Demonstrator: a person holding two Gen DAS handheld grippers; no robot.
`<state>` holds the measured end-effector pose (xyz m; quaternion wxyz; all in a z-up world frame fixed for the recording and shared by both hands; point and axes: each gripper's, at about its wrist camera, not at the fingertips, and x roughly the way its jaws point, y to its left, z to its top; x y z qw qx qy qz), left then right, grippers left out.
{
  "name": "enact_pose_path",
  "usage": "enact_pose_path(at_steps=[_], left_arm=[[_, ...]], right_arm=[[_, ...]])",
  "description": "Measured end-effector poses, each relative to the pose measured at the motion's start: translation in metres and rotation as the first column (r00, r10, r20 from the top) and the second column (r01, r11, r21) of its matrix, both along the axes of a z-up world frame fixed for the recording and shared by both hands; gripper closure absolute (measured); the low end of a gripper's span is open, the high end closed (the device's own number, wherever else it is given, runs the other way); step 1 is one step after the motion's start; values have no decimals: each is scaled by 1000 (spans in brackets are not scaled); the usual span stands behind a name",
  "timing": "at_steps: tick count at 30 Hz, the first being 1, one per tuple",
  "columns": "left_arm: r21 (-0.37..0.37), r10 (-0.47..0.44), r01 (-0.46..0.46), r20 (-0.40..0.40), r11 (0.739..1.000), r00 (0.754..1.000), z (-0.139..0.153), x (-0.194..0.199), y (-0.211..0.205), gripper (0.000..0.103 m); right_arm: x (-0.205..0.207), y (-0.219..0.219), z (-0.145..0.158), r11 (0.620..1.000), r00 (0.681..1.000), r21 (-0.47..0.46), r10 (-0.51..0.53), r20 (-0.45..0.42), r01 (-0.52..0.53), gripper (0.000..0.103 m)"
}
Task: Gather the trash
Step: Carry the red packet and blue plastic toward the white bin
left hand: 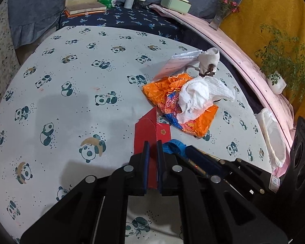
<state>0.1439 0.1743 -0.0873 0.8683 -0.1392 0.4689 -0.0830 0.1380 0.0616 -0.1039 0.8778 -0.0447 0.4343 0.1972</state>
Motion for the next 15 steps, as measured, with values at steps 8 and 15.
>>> enact_pose_path(at_steps=[8,15], left_arm=[[17,-11,11,23,1000,1000,12,-4,-11,98],[37,-46,43,75,998,996,38,-9,-37,99]], right_arm=[[-10,-20,18,999,998,20,-44,40,43,102],[-17,-62,54,990,984,66,-135,117,128,102]])
